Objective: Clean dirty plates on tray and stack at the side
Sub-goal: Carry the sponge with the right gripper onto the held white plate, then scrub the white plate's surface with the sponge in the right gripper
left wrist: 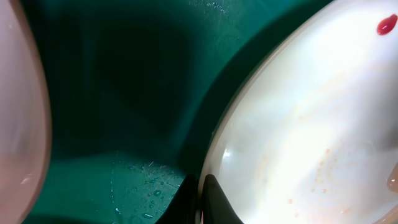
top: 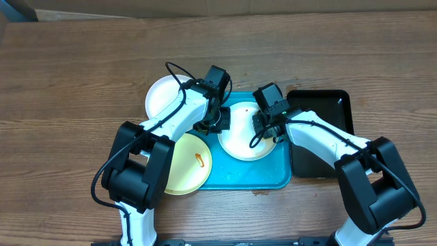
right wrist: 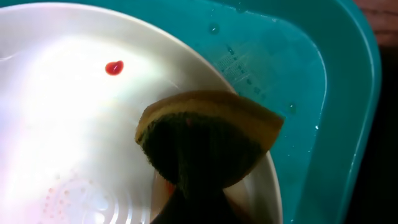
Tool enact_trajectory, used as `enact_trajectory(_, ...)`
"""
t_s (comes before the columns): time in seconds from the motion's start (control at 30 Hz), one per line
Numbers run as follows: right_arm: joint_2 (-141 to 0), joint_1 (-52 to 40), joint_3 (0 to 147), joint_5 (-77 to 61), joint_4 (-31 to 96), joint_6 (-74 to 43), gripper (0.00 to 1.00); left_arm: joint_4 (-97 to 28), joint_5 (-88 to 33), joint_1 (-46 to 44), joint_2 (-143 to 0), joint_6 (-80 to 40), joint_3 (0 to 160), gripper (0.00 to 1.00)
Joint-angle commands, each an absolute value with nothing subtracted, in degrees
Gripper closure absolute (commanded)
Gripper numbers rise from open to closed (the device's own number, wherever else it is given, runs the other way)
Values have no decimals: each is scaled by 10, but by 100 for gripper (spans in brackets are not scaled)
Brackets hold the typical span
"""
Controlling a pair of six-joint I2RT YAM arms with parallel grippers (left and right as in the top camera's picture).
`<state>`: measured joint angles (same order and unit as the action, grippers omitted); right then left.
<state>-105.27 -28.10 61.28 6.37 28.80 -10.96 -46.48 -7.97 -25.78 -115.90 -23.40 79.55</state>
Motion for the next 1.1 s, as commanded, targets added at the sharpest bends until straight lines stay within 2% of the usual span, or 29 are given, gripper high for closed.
enact_trajectory(0.0, -1068, -280, 600, 16, 303, -117, 96, -464, -75, -255, -1165, -233, 806, 96)
enact_trajectory(0.6, -1067, -270, 674, -152, 348, -85, 96, -465, -75, -255, -1165, -233, 806, 96)
enact_trajectory(0.87, -1067, -244, 805, -104, 460, -85, 96, -465, -75, -255, -1165, -233, 806, 96)
enact_trajectory(1.07, -1069, -244, 809, -40, 465, -84, 96, -465, -75, -255, -1165, -233, 806, 96)
